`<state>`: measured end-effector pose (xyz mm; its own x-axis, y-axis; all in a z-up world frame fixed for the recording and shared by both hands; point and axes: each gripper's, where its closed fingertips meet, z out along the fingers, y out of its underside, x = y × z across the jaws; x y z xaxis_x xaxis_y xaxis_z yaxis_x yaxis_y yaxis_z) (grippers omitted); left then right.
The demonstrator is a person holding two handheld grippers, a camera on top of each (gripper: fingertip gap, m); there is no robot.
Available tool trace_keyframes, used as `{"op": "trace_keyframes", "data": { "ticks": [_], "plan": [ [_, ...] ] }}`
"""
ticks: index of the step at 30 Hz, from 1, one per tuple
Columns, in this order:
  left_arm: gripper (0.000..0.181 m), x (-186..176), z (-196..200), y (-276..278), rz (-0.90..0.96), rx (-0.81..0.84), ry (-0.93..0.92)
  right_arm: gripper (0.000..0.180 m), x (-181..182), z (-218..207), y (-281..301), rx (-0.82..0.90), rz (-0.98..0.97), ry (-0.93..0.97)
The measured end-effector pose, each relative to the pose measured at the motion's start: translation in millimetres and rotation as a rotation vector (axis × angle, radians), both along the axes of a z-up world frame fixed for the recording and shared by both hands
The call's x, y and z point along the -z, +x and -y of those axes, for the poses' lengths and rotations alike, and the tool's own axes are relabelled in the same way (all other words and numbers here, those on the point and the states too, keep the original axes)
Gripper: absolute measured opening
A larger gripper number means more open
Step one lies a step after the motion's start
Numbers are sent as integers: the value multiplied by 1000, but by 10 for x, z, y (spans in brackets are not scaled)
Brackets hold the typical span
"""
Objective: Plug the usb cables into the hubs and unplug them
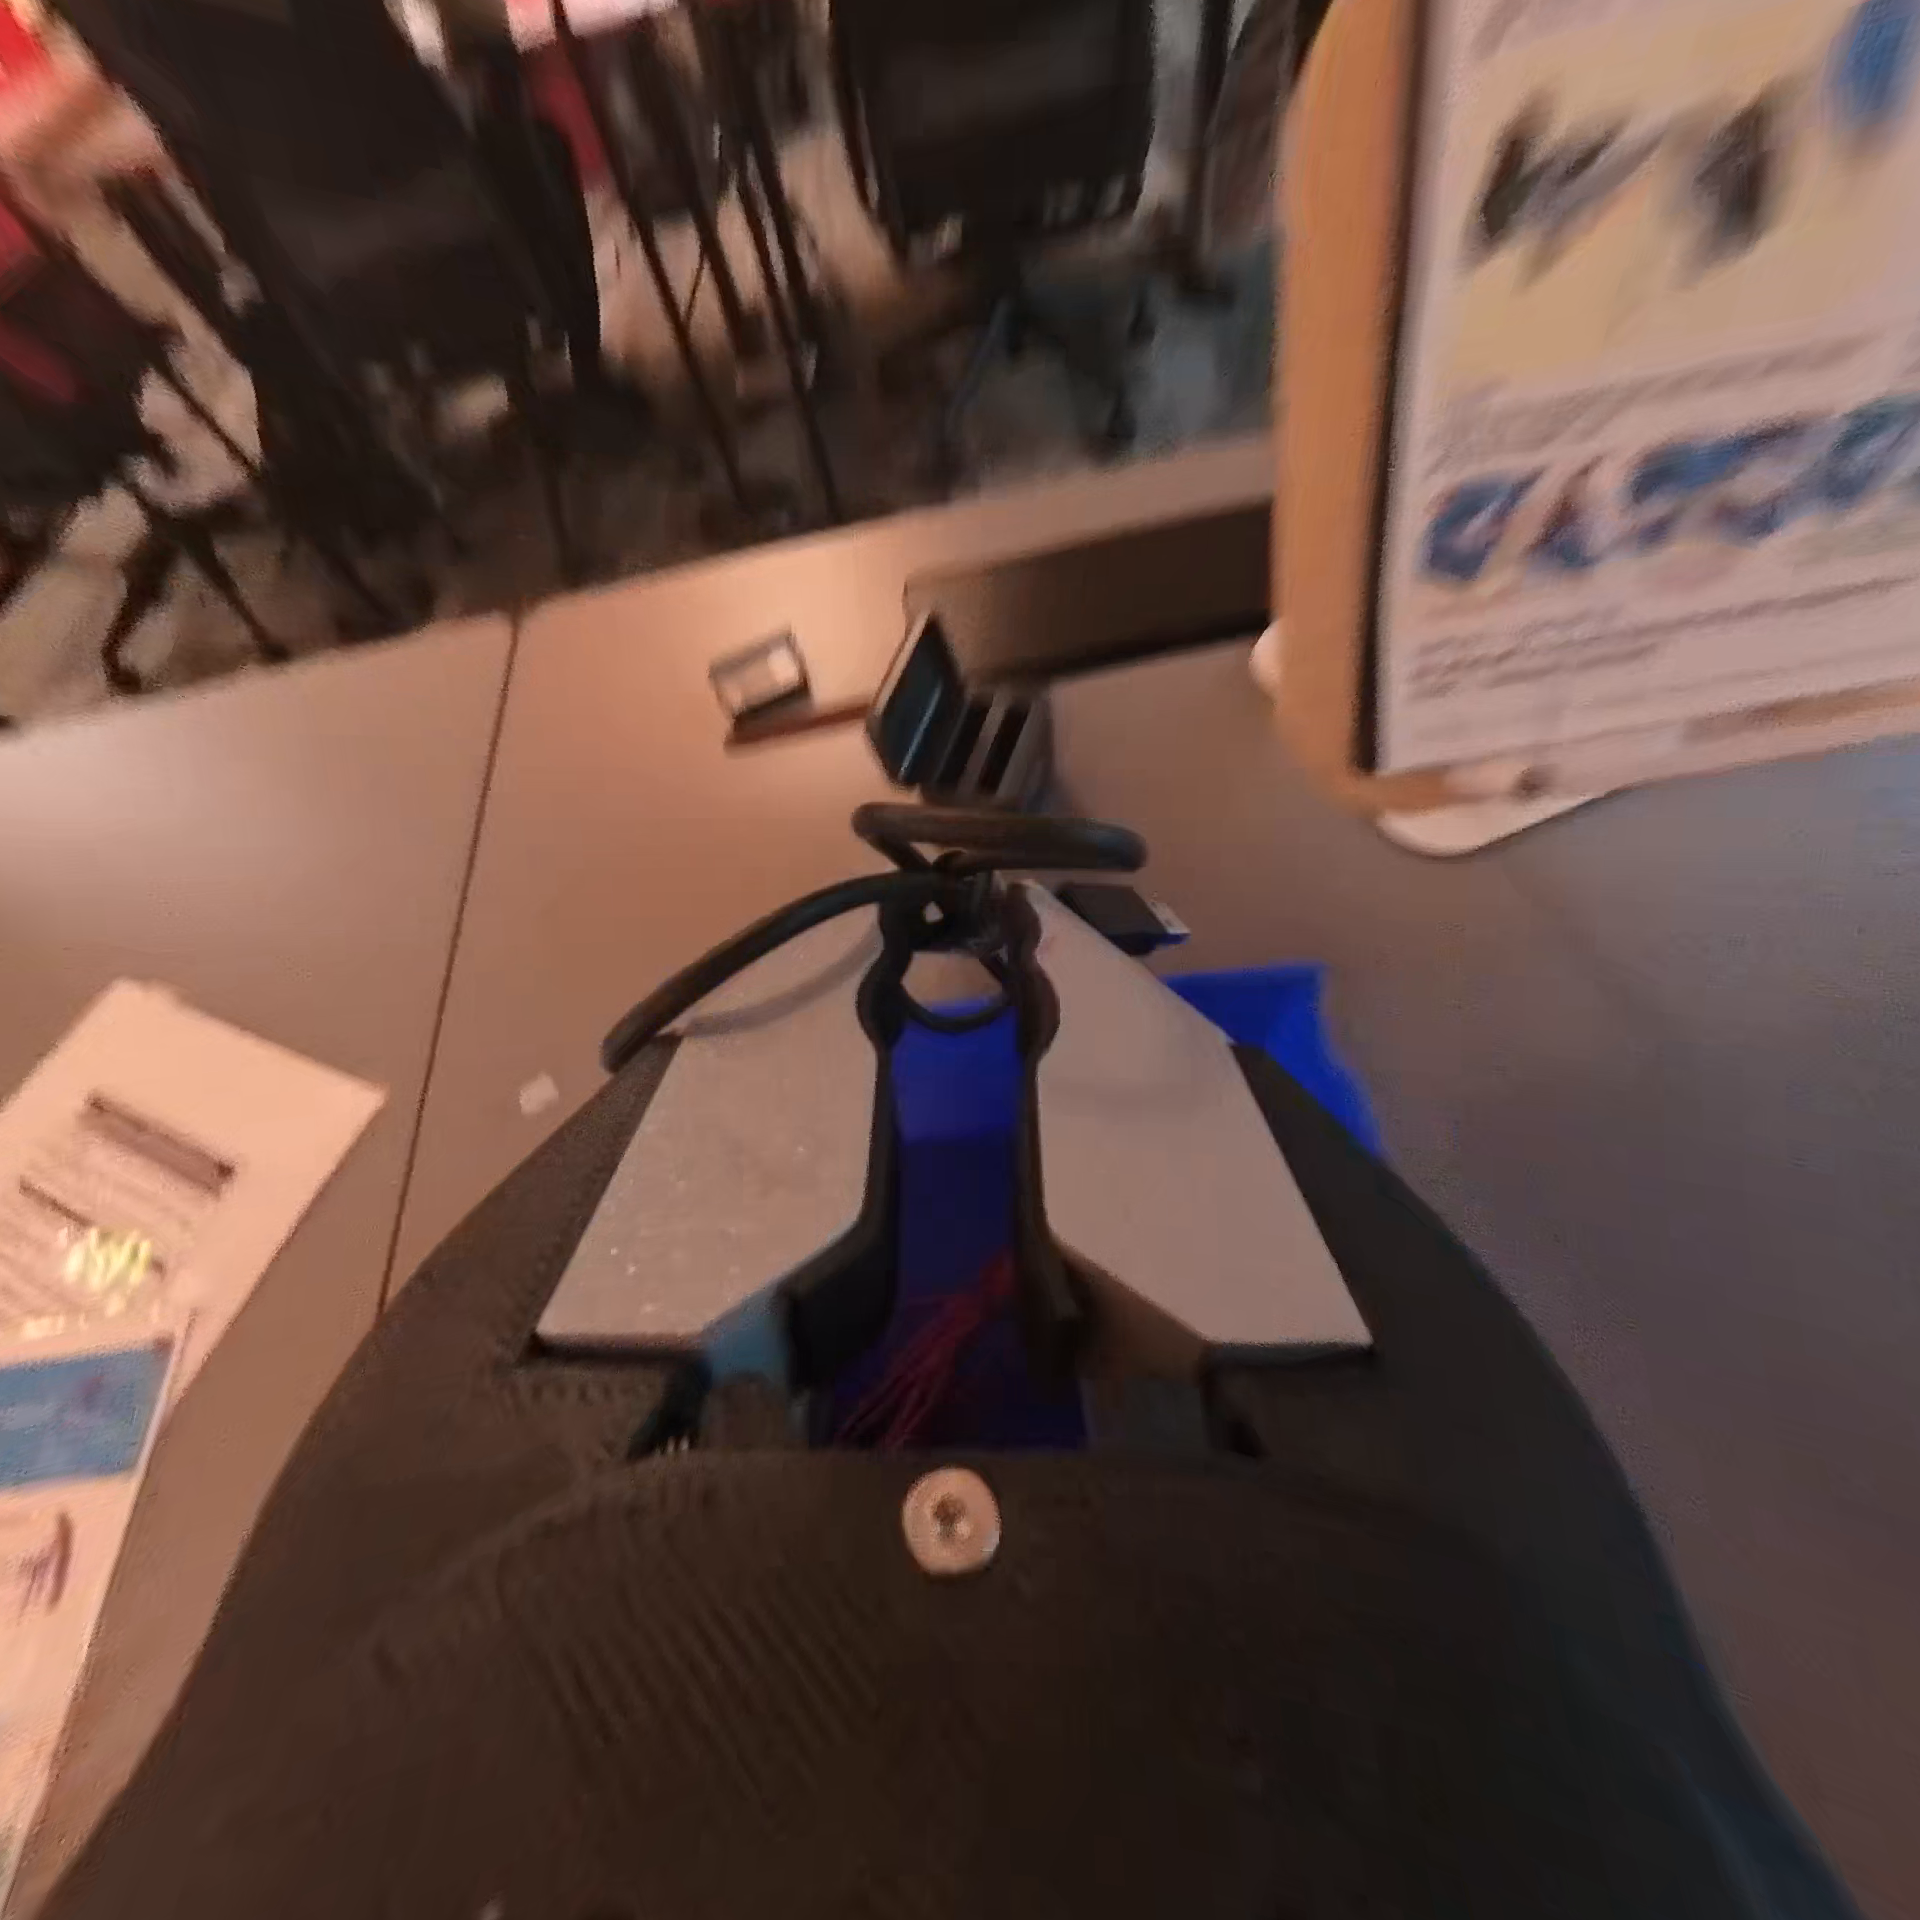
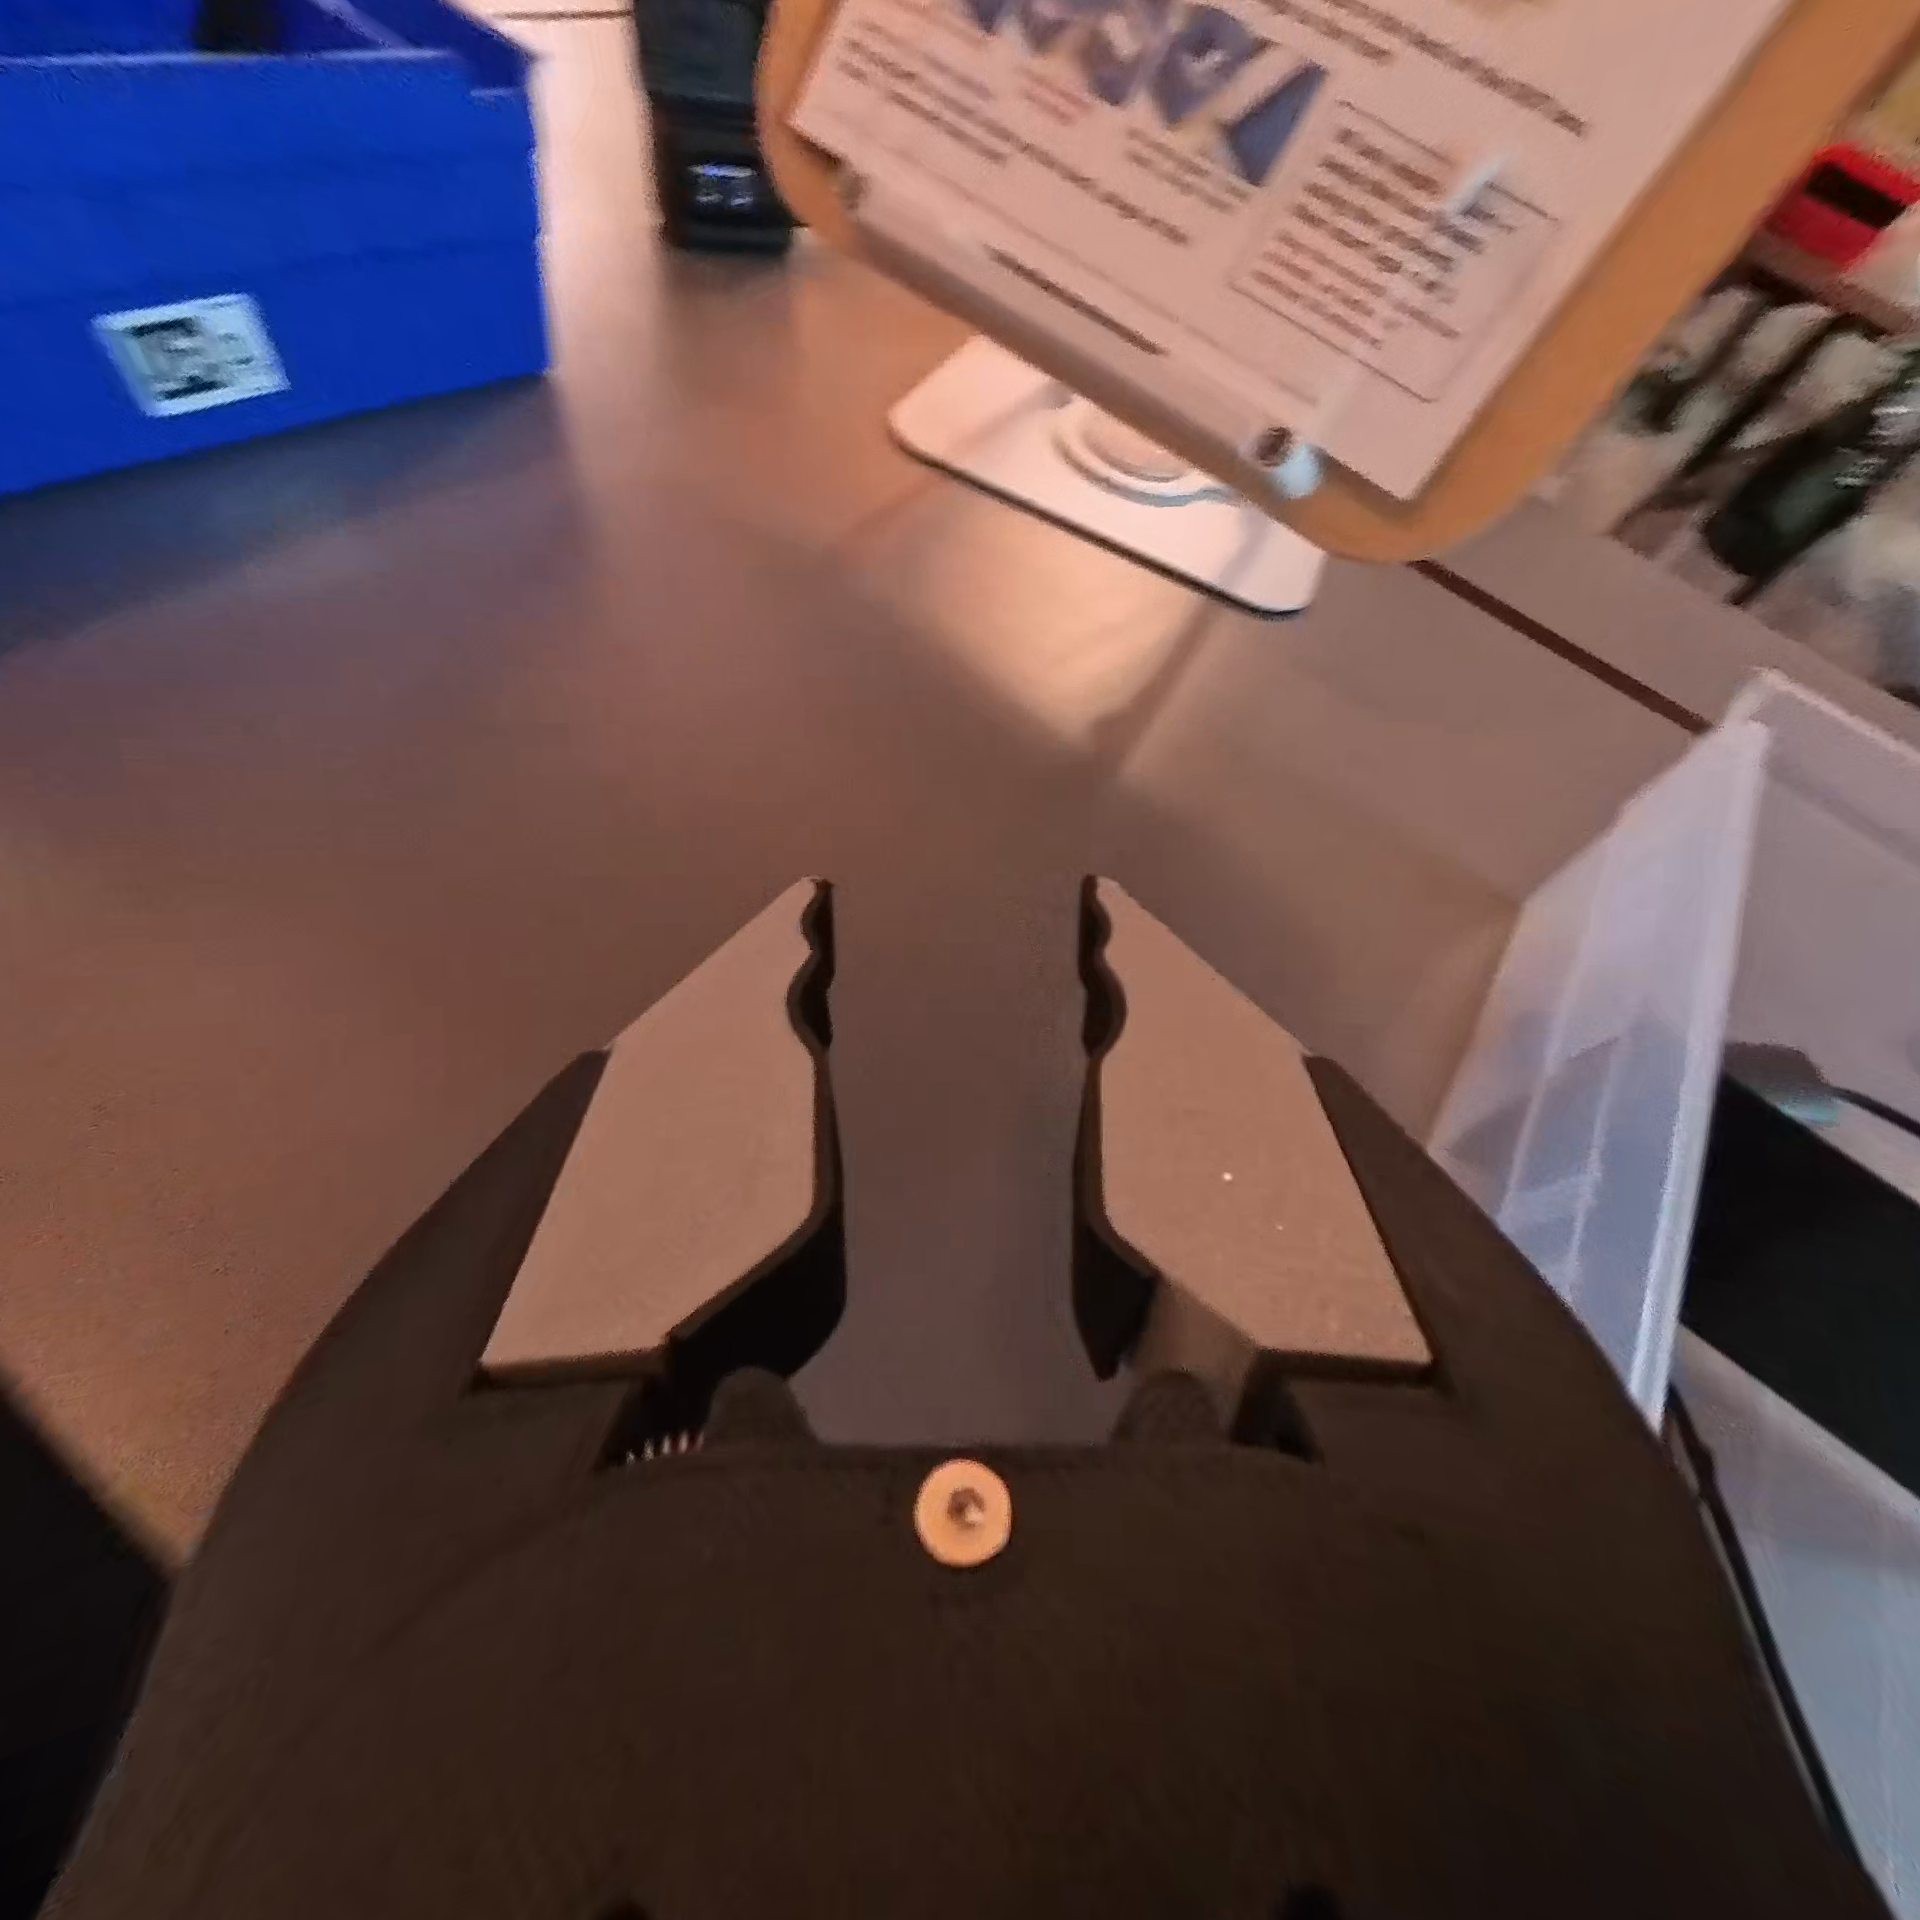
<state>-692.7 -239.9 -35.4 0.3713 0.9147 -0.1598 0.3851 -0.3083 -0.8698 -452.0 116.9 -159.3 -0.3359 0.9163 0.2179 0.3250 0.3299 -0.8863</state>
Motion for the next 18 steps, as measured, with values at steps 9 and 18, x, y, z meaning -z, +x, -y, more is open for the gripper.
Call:
{"op": "trace_keyframes", "data": {
  "ticks": [9, 18],
  "plan": [
    [14, -946, -746, 1097, -362, 277, 14, 59, 159, 69, -291, 113, -31, -1],
    [15, -1136, -1317, 1842, -463, 499, 74, 60, 156, 218, -305, 80, 1, -22]
  ]
}}
